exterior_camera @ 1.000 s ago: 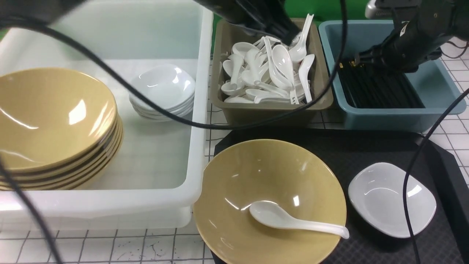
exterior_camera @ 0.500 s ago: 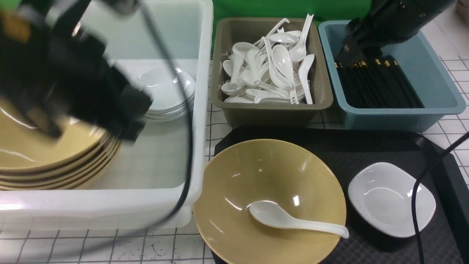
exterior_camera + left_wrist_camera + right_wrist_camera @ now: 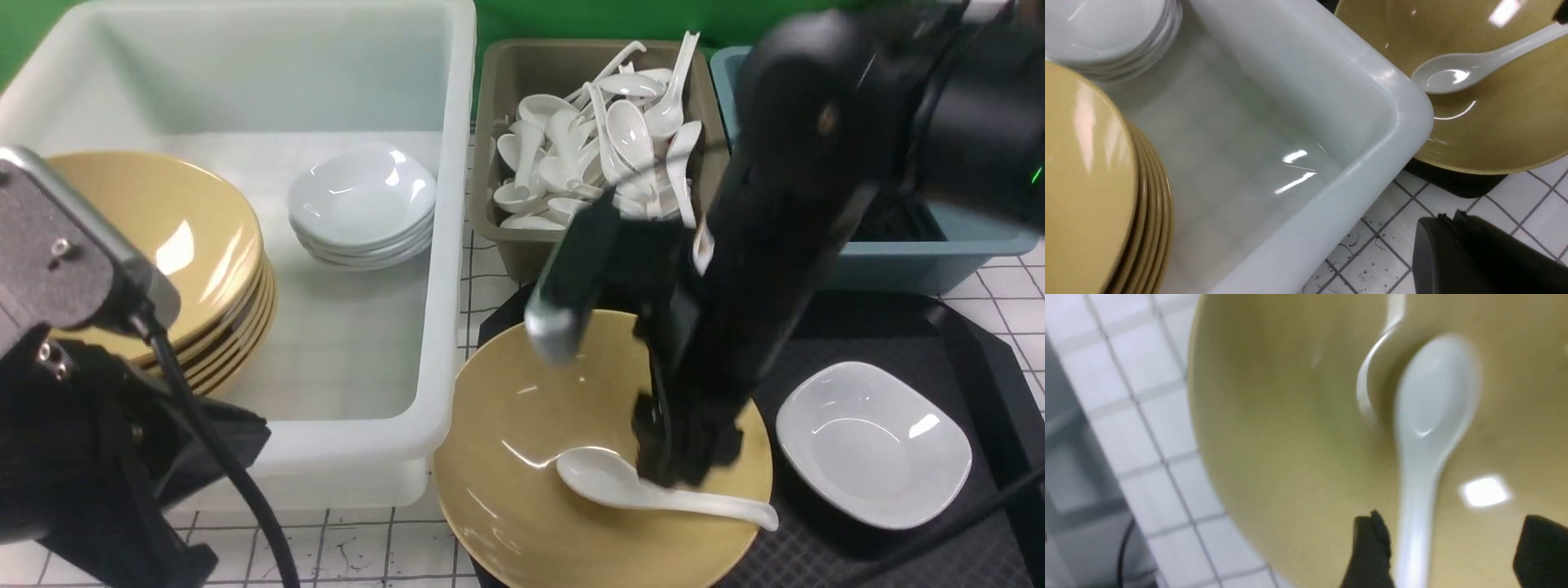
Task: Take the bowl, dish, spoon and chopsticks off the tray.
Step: Use the right arm to grab the soup spoon in the middle
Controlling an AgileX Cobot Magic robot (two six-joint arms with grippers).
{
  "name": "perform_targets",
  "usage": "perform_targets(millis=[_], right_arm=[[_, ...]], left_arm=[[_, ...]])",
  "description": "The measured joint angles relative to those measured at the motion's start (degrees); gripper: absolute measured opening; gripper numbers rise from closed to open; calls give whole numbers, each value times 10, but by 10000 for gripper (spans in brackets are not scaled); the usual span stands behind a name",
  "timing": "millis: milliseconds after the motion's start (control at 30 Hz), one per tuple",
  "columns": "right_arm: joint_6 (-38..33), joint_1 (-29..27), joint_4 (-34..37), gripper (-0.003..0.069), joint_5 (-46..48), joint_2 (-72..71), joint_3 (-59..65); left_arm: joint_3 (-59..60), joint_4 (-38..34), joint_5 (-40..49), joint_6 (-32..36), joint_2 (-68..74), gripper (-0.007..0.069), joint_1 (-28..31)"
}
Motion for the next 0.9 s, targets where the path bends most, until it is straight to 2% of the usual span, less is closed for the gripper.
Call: perform_targets(millis=[500,633,800,900], right_arm=[[1,2,-21,484,-80,102,27],[17,2,-21,421,-85,119,27],[36,2,-19,255,-86,125,27],[44,2,-19,257,-76,126,19]], left_arm=[[21,-29,-75,0,1,-13,0],[21,-39,-81,0,1,-13,0],[22,-42,-92,0,7,-13,0],[22,-46,-114,0,20,-13,0]])
